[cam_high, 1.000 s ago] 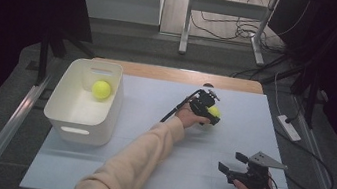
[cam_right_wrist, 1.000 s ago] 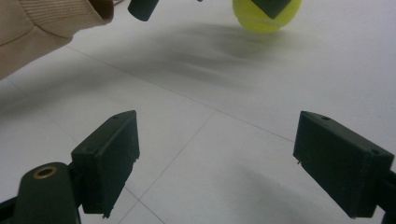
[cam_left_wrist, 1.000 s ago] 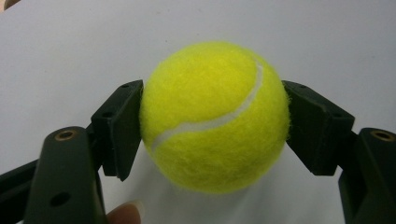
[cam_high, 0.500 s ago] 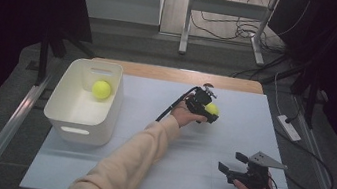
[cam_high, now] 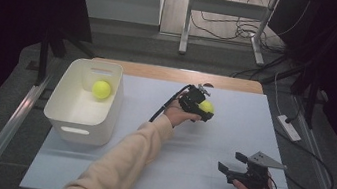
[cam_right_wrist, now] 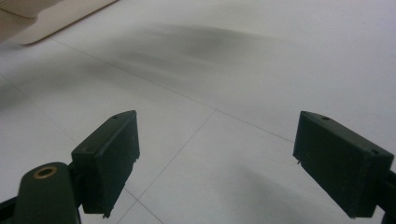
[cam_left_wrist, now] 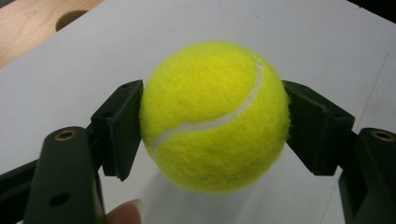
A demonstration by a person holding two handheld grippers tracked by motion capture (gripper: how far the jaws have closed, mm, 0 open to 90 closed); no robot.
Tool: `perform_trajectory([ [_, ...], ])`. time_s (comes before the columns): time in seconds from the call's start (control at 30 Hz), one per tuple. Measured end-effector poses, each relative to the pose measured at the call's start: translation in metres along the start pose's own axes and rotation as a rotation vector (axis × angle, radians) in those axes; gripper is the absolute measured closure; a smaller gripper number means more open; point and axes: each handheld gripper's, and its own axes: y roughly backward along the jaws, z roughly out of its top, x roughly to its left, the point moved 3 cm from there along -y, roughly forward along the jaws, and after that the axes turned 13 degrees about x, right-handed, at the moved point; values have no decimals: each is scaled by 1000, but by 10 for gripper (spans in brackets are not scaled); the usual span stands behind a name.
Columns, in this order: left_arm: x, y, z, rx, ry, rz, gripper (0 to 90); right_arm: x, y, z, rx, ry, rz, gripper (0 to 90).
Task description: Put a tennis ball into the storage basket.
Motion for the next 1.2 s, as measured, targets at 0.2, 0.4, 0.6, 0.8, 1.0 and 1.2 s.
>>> perform_trajectory([
  [0.2,1,9,-5,-15,2,6,272,0,0,0,-3,2,-1,141],
  [0.4,3,17,-8,-24,3,16,272,1,0,0,-3,5,-3,141],
  [0.6,6,21,-12,-30,20,23,272,1,0,0,-1,5,-2,142],
  [0.8,7,25,-17,-37,19,22,272,1,0,0,-3,6,-4,142],
  [1.0,8,33,-20,-48,15,20,272,1,0,0,-2,5,-5,143],
  [1.2,8,40,-21,-62,13,24,272,1,1,0,-4,3,-5,144],
])
